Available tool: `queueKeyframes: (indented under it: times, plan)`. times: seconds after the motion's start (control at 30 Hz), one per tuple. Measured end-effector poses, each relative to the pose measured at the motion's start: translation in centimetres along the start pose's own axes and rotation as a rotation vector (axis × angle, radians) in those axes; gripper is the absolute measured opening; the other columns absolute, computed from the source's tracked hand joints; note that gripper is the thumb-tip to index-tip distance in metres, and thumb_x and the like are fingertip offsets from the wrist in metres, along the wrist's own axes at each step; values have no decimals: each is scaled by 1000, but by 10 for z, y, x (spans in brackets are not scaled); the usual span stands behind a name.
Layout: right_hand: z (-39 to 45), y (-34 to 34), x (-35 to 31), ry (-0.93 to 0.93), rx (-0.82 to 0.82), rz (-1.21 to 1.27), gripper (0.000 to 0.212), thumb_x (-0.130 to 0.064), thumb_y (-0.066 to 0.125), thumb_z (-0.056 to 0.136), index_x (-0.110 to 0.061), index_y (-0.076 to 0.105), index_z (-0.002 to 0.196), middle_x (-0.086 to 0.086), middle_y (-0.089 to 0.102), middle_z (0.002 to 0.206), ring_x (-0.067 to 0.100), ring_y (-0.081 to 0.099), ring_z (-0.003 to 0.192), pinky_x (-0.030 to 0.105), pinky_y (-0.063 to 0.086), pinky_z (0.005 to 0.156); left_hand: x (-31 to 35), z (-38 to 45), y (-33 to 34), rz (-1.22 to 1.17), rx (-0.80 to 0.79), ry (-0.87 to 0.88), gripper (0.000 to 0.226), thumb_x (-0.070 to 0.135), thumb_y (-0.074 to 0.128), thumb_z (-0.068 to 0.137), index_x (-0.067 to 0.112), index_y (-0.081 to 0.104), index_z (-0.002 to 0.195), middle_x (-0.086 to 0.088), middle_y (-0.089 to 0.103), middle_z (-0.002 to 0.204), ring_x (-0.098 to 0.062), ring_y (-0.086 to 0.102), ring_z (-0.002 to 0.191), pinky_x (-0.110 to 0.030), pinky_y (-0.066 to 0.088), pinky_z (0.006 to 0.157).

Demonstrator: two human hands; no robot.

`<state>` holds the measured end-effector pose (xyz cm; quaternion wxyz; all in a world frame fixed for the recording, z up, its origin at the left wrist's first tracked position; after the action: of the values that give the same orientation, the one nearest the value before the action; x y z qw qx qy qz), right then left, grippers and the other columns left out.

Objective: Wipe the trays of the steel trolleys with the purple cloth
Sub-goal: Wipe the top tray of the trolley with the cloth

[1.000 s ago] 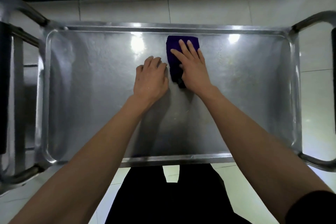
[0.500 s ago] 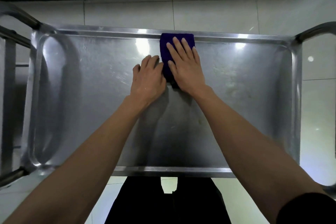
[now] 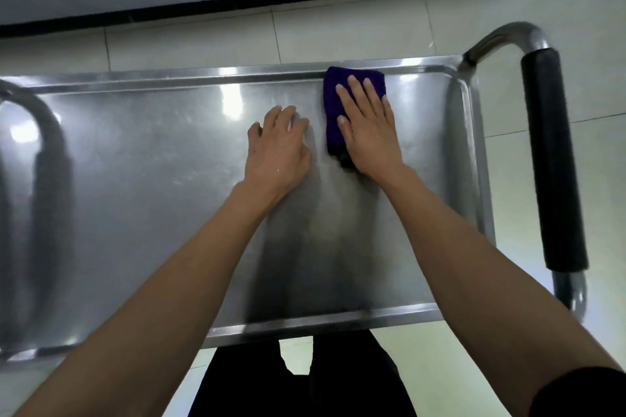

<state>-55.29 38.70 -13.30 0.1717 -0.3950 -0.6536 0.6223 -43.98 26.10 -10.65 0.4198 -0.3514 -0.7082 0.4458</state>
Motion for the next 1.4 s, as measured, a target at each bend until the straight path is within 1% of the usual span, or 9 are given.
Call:
queueKeyframes:
  times: [0.17,0.37,0.53,0.67,0.8,0.93,1.23,1.3,1.4]
  plan:
    - [-9,-20,66,79,15,26,54,-34,24,106,-24,15,158,-1,8,167,19,0,154,45,4,125,49,21,9,11,-31,47,47,23,48,96,17,48,142,-7,34,156,-27,23,148,-52,25,115]
    - [-24,-43,133,181,61,20,53,-32,28,106,-23,18,158,1,11,166,20,1,154,45,4,125,76,33,15,12,-25,-3,44,29,45,99,16,48,142,-8,34,157,-29,22,149,-57,20,117]
    - [-31,-43,141,198,85,19,53,-30,29,106,-23,21,158,0,14,166,20,4,153,42,2,124,72,32,15,30,-19,-44,43,32,45,99,14,50,137,-9,40,150,-31,31,141,-59,33,109]
    - [-37,-39,132,197,90,0,53,-31,29,106,-24,19,158,0,13,166,20,3,153,44,3,125,62,26,16,23,-25,-48,43,34,46,100,16,49,139,-6,41,151,-29,34,140,-56,36,107]
    - [-49,-32,111,177,72,-6,55,-34,27,106,-24,15,158,0,8,167,21,0,154,46,3,124,45,15,11,-52,0,-20,43,30,48,100,15,51,140,-6,44,149,-28,38,139,-53,39,108]
    - [-56,-12,62,130,24,-13,56,-38,24,105,-25,11,159,-1,4,167,21,-4,153,48,3,124,14,-4,5,-59,36,-10,40,26,47,98,15,56,135,-6,49,144,-27,39,137,-49,41,104]
    - [-49,33,-77,-26,-7,-46,57,-38,23,103,-24,14,158,1,8,167,24,1,154,50,9,124,-80,-59,-7,-1,91,-184,35,17,50,93,12,64,125,-7,56,135,-30,45,129,-52,40,99]
    - [-46,41,-102,-50,-17,-52,57,-38,23,103,-24,13,158,1,8,167,24,2,154,50,10,124,-96,-69,-7,-5,75,-185,34,15,51,92,10,63,124,-7,55,137,-30,44,131,-52,40,100]
    - [-41,51,-138,-87,-24,-57,57,-36,26,104,-24,13,158,1,8,167,24,1,154,49,10,124,-113,-76,-4,-14,36,-113,40,13,53,93,10,59,132,-5,49,147,-28,38,138,-52,38,105]
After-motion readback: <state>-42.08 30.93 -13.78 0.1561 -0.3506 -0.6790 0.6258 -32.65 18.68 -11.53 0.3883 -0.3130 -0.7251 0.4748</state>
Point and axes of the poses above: each hand's wrist, its own z-axis towards the middle knuckle, its own y-axis out of the palm, x = y × z, the point moved 6 cm from there along z, towards the middle knuckle
